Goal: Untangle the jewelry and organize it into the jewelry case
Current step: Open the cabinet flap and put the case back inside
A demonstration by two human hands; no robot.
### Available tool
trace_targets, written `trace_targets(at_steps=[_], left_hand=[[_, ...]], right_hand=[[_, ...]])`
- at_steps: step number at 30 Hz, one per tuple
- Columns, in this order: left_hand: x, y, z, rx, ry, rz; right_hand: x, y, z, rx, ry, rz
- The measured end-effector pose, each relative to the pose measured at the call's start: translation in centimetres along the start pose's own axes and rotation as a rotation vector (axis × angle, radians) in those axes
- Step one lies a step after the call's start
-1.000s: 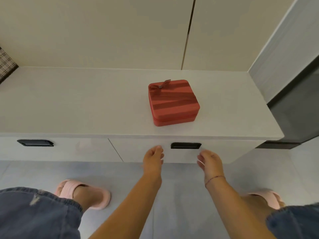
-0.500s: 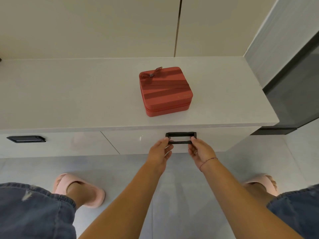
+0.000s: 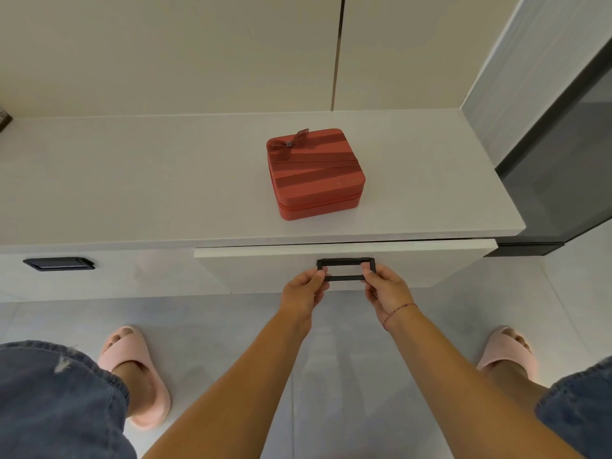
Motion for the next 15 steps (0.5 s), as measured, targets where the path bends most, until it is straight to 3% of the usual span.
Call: trace_targets(at_steps=[15], left_hand=[[-5.4,-2.4,-4.6,0.084,-0.096,-0.028]], right_hand=[[5.3,-3.0,-4.6,0.045,0.083,0.003]])
Point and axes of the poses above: each hand's wrist, its own z-axis towards the middle knuckle, its own y-axis out of the palm, x = y × z, the point moved 9 cm from there along z, towards the middle knuckle, and after that the axes turned 5 degrees about -z, right-handed, at the moved point
